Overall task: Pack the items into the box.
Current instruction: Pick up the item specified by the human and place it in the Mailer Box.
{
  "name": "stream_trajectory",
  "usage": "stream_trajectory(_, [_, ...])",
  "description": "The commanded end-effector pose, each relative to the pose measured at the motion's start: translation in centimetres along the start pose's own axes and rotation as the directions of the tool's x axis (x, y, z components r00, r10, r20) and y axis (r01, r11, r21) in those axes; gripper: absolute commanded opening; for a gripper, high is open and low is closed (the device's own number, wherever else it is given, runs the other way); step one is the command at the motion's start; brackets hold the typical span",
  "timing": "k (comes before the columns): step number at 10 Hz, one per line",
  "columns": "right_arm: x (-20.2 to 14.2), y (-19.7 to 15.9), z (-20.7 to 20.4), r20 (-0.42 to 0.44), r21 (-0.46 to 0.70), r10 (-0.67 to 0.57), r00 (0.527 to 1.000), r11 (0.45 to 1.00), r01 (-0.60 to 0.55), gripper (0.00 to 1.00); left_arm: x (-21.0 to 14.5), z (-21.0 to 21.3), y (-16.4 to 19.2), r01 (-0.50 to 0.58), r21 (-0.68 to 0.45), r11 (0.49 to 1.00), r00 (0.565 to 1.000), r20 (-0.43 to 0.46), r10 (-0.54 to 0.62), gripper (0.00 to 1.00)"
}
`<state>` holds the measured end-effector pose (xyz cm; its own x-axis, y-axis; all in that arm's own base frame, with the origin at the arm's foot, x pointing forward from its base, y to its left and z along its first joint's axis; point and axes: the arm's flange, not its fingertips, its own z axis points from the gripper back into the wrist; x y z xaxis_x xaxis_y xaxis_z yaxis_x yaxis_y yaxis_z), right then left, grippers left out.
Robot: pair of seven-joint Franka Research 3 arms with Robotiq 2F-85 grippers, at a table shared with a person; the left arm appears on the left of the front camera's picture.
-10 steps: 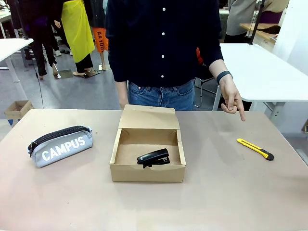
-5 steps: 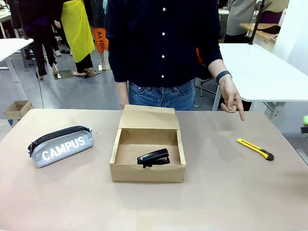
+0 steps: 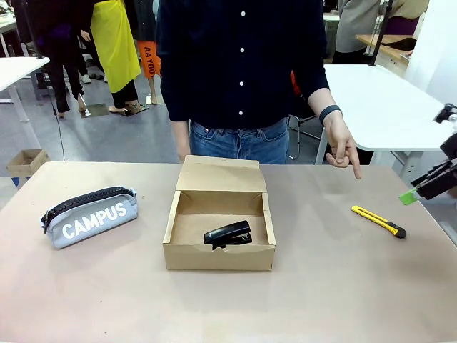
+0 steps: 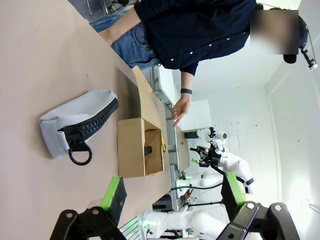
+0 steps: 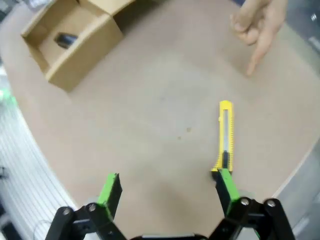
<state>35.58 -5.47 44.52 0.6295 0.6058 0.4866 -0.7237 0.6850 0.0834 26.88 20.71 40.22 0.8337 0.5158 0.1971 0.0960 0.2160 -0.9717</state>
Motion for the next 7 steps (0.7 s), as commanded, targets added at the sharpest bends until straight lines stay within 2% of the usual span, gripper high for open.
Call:
stream_trajectory(1, [-2.0,1.3,-0.5,-0.027,-0.201,0.223,0.975,0.954,-0.223,1.00,-0.2,-0.1,-0.1,0.022,-0.027,0.999,1.000,0.012,-0.021,1.00])
stream_trajectory(2, [-1.8,1.7,-0.4,-0.023,-0.270,0.205,0.979,0.941,-0.203,1.00,-0.2,-0.1,-0.1,0.022,-0.027,0.999,1.000,0.012,-0.021,1.00])
stream_trajectory(3, [-1.5,1.7,-0.1,-0.020,-0.338,0.085,0.996,0.937,-0.086,1.00,-0.2,-0.1,-0.1,0.022,-0.027,0.999,1.000,0.012,-0.021,1.00])
stream_trajectory(4, [1.5,-0.5,1.0,-0.060,-0.162,0.197,0.978,0.965,-0.205,1.00,-0.2,-0.1,-0.1,0.022,-0.027,0.999,1.000,0.012,-0.021,1.00])
stream_trajectory(5, [1.5,-0.5,1.0,-0.060,-0.162,0.197,0.978,0.965,-0.205,1.00,-0.2,-0.1,-0.1,0.022,-0.027,0.999,1.000,0.012,-0.021,1.00])
stream_trajectory(6, [1.8,-1.2,1.9,-0.057,-0.246,0.189,0.980,0.949,-0.197,1.00,-0.2,-0.1,-0.1,0.022,-0.027,0.999,1.000,0.012,-0.021,1.00])
stream_trajectory(7, [2.1,-1.5,1.4,-0.089,-0.217,0.237,0.967,0.943,-0.251,1.00,-0.2,-0.1,-0.1,0.022,-0.027,0.999,1.000,0.012,-0.021,1.00])
